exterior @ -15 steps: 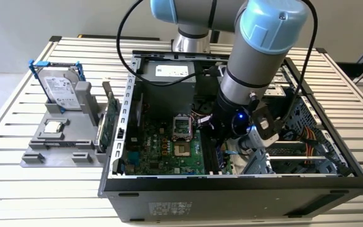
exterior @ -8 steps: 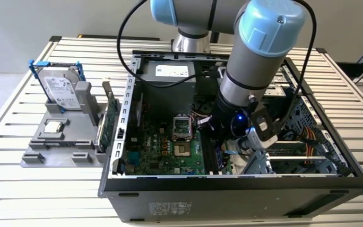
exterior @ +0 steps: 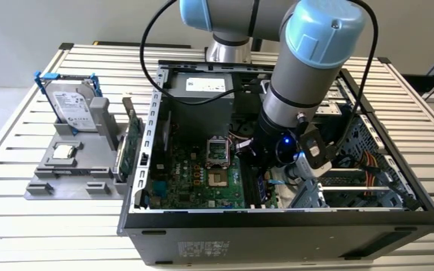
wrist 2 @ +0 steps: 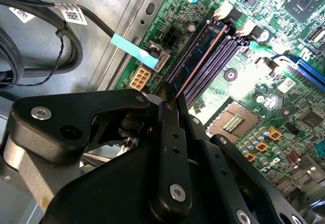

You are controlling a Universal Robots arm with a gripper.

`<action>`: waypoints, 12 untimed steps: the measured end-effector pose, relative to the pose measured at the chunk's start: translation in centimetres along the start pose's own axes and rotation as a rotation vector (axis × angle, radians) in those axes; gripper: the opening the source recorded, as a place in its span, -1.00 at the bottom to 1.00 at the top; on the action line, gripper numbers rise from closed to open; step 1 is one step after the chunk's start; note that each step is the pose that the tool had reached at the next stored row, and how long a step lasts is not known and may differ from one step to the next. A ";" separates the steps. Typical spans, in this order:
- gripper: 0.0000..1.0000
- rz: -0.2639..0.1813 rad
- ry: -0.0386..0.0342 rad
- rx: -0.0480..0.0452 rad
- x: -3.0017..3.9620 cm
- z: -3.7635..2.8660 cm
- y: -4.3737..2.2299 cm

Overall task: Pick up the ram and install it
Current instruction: 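Insert the ram into the slot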

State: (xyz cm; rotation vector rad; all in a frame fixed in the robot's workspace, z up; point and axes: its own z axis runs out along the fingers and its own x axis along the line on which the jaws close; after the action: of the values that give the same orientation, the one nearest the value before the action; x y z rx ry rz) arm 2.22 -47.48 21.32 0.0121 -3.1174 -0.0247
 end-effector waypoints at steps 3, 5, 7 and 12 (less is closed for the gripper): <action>-1.00 0.000 0.0001 0.0000 0.00 0.01 0.00; 1.00 0.000 0.0000 -0.0002 0.00 0.02 0.00; 1.00 0.000 0.0001 0.0000 0.00 0.02 0.00; 1.00 0.000 0.0000 0.0000 0.00 0.04 0.00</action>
State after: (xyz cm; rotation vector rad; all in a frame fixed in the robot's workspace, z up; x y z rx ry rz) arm 2.22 -47.48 21.28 0.0121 -3.1173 -0.0248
